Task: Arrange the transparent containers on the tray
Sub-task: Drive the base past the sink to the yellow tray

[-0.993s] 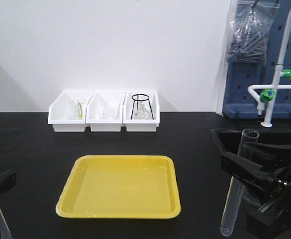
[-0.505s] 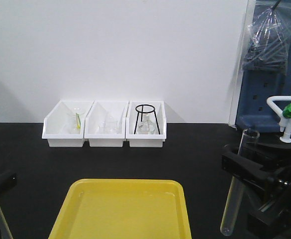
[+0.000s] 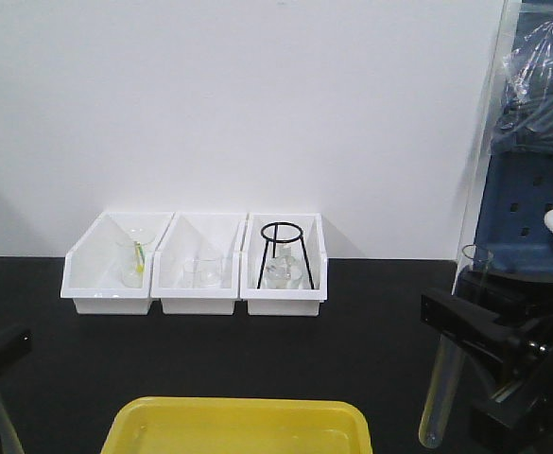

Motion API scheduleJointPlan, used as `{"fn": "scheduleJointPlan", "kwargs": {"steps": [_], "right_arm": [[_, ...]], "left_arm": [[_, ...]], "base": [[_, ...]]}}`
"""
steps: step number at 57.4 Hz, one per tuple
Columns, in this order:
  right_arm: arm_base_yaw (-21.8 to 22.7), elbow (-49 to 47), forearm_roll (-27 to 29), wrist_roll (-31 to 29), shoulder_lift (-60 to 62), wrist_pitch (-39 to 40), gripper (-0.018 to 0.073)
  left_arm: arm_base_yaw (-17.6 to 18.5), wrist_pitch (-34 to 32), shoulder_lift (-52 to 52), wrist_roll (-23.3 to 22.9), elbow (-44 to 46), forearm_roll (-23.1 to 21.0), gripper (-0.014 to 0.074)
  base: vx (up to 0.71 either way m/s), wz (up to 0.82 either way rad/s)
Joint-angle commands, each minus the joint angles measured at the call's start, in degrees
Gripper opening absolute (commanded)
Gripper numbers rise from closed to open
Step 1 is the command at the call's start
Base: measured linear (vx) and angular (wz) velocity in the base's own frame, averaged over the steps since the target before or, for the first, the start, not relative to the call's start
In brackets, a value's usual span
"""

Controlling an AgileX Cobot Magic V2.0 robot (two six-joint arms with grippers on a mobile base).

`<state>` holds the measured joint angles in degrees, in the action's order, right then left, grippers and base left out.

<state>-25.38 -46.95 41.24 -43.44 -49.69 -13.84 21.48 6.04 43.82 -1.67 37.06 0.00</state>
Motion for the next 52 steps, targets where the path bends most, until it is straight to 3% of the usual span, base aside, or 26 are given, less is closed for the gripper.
{"fn": "scheduleJointPlan", "kwargs": {"steps": [1, 52], "right_arm": [[0.27, -2.13, 0.36, -0.39, 0.41, 3.8, 0.0102], [0.27, -2.13, 0.36, -0.39, 0.41, 3.8, 0.0102]], "left_arm": [[0.34, -5.1, -0.59, -0.08, 1.92, -0.52, 0.0083], [0.34, -5.1, -0.59, -0.08, 1.92, -0.52, 0.0083]], "base": [[0.17, 0.01], [0.07, 0.01]]}}
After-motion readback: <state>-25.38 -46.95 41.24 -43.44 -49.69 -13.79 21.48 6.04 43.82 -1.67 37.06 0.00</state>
